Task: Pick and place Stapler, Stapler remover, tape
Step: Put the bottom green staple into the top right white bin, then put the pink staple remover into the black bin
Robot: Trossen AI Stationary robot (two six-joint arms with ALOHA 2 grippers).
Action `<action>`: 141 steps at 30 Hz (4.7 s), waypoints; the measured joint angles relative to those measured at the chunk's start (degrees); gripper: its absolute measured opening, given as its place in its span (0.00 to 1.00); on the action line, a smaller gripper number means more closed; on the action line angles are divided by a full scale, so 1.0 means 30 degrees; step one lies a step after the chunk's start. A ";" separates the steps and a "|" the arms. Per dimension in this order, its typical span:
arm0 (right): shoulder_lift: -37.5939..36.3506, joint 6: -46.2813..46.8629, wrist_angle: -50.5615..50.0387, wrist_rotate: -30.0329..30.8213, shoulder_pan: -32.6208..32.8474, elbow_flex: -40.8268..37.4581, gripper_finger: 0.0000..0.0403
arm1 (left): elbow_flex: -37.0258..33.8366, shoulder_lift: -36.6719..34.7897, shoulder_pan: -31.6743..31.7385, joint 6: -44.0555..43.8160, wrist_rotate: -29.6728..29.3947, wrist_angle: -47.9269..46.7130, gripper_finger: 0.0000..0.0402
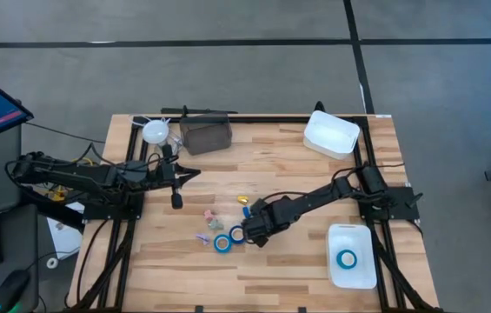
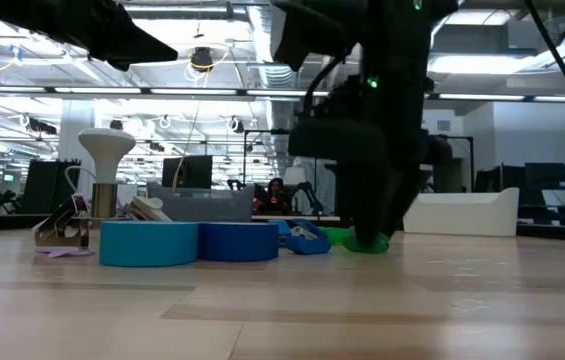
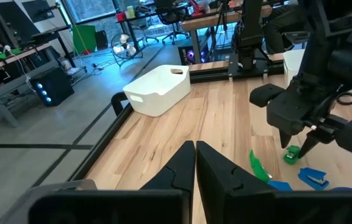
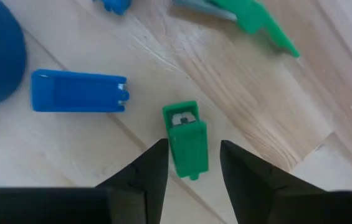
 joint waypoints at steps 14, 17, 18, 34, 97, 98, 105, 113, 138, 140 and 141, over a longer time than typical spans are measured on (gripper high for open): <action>-0.0007 -0.1354 0.0668 0.0000 0.0065 -0.0188 0.13 | 0.0000 -0.0001 0.0000 0.0000 0.0000 0.0000 0.02; -0.0007 -0.1416 0.0656 0.0034 0.0146 -0.0188 0.13 | 0.0000 0.0005 -0.0007 0.0000 0.0000 -0.0001 0.02; -0.0007 -0.1461 0.0640 0.0031 0.0146 -0.0188 0.14 | 0.0000 0.0002 -0.0002 0.0000 -0.0003 -0.0006 0.02; -0.3139 -0.1519 -0.4146 0.3346 -0.0120 -0.0195 0.15 | 0.0015 0.0005 0.0000 -0.0009 0.0000 -0.0183 0.02; -1.1562 -1.4506 0.0760 0.2751 -2.1537 -0.9900 0.15 | 0.0015 -0.0002 0.0000 -0.0437 -0.0006 -0.0634 0.02; -1.1562 -1.4506 0.0866 0.2687 -2.1687 -1.0113 0.15 | 0.0015 -0.0002 0.0000 -0.0437 -0.0003 -0.0634 0.02; -1.1562 -1.4484 0.1684 0.2091 -2.2491 -1.1398 0.15 | 0.0015 -0.0002 0.0000 -0.0437 0.0000 -0.0627 0.02; -1.1562 -1.4513 0.2489 0.1931 -2.2672 -1.1699 0.19 | 0.0015 -0.0002 0.0000 -0.0430 0.0000 -0.0627 0.02; -1.1621 -1.6387 -0.5126 0.1724 -1.8951 -0.6559 0.28 | 0.0015 -0.0002 0.0000 -0.0430 -0.0005 -0.0627 0.02; -1.1621 -1.6356 -0.5587 0.1359 -1.7984 -0.5605 0.27 | 0.0015 -0.0002 0.0000 -0.0430 0.0000 -0.0627 0.02; -1.1621 -1.6356 -0.5731 0.1068 -1.7492 -0.5147 0.26 | 0.0015 -0.0002 0.0000 -0.0423 0.0000 -0.0627 0.02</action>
